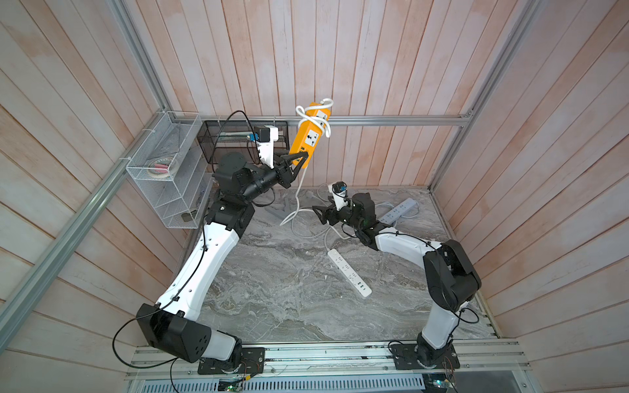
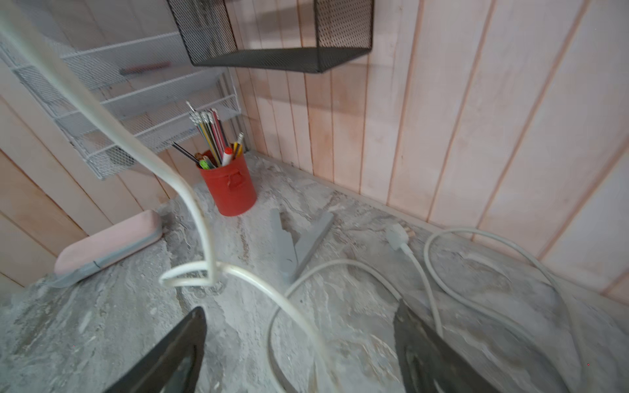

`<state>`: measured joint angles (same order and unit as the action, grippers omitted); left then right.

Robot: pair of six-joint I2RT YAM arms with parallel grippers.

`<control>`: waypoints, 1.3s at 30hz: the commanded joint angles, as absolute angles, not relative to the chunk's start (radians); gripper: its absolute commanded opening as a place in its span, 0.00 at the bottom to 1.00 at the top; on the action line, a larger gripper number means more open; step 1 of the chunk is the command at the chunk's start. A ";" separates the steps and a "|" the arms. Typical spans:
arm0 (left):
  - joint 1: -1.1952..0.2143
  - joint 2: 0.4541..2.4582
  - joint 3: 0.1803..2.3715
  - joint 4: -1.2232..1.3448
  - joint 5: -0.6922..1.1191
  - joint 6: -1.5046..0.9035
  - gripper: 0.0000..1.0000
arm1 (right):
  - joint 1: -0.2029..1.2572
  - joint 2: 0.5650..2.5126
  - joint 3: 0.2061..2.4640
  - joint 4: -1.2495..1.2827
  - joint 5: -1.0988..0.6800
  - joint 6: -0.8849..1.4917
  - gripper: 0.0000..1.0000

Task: Wrap the cord around the power strip
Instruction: Wrap the power cord around the power strip.

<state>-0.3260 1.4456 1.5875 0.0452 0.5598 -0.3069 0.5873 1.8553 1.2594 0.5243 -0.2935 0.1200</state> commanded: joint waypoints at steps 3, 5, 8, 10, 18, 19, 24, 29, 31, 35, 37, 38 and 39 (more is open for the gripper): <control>-0.332 1.443 1.623 0.138 0.541 -0.314 0.00 | 0.628 1.966 1.399 0.688 -0.305 0.210 0.85; -0.334 1.441 1.608 0.156 0.540 -0.323 0.00 | 0.647 2.046 1.502 0.689 -0.235 0.199 0.84; -0.334 1.435 1.573 0.185 0.528 -0.336 0.00 | 0.661 2.179 1.680 0.663 -0.189 0.192 0.82; -0.335 1.433 1.555 0.192 0.520 -0.339 0.00 | 0.674 2.244 1.750 0.649 -0.138 0.148 0.75; -0.293 1.408 1.484 0.205 0.451 -0.317 0.00 | 0.699 2.167 1.503 0.703 -0.040 0.012 0.19; -0.278 1.410 1.468 0.212 0.451 -0.319 0.00 | 0.700 2.126 1.440 0.696 -0.030 -0.006 0.15; -0.219 1.438 1.416 0.173 0.450 -0.275 0.00 | 0.710 1.904 1.102 0.723 0.067 -0.158 0.05; -0.187 1.430 1.376 0.078 0.427 -0.187 0.00 | 0.698 1.724 0.910 0.658 0.233 -0.354 0.00; -0.175 1.426 1.365 0.051 0.411 -0.161 0.00 | 0.701 1.685 0.879 0.636 0.297 -0.436 0.00; -0.183 1.465 1.376 -0.068 0.272 -0.017 0.00 | 0.713 1.601 0.815 0.719 0.472 -0.623 0.00; -0.206 1.519 1.401 -0.162 0.189 0.081 0.00 | 0.727 1.546 0.796 0.783 0.498 -0.731 0.00; -0.223 1.546 1.410 -0.194 0.159 0.126 0.00 | 0.735 1.524 0.793 0.798 0.487 -0.773 0.00; -0.244 1.579 1.422 -0.234 0.120 0.175 0.00 | 0.744 1.498 0.796 0.801 0.456 -0.813 0.00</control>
